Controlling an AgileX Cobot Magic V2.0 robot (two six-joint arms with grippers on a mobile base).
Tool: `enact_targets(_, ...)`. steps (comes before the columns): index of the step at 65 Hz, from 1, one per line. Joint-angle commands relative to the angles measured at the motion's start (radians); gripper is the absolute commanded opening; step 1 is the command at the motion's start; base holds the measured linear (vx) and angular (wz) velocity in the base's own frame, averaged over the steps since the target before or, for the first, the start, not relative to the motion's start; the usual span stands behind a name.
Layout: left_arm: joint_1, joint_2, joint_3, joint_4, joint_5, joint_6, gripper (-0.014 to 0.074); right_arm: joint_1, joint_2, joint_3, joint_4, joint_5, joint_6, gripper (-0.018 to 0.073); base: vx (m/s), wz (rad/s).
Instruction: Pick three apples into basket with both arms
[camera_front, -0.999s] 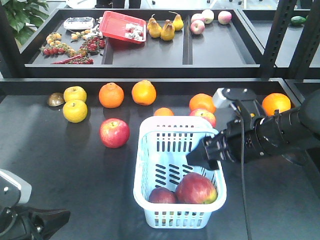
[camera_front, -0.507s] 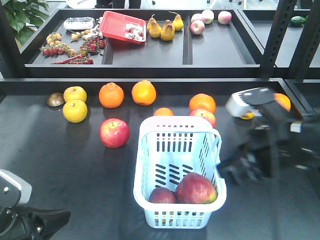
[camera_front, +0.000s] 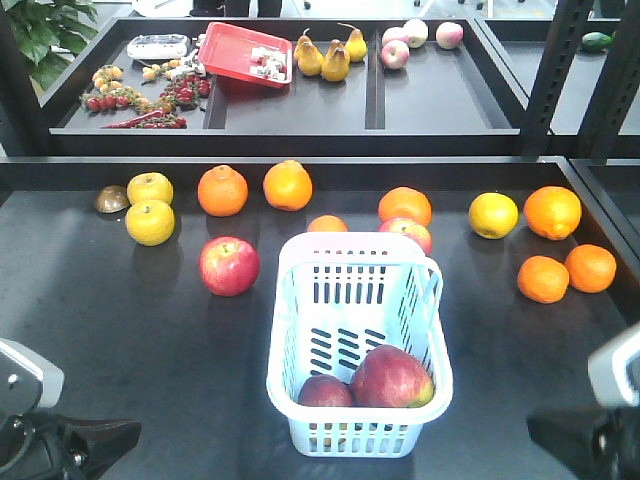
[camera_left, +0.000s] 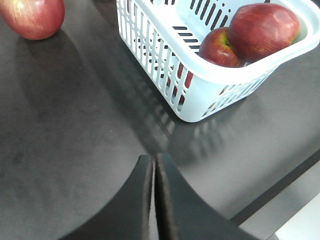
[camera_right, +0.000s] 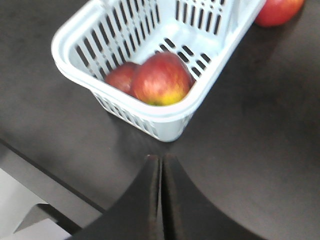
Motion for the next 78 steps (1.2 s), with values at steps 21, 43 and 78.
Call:
enact_targets(21,0.000,-0.008,-0.024,-0.021,-0.033,-0.009,-0.0007,0.000,-0.044,0.058,0.001,-0.031,0.003,-0.0003,0.00,0.00)
enact_targets(43,0.000,-0.008,-0.024,-0.021,-0.033,-0.009,-0.0007,0.000,-0.044,0.058,0.001,0.006,0.003,-0.0003,0.00,0.00)
enact_targets(78,0.000,-0.008,-0.024,-0.026,-0.060,-0.015,-0.0007,0.000,-0.044,0.058,0.001,0.005,0.002,-0.0003,0.00,0.00)
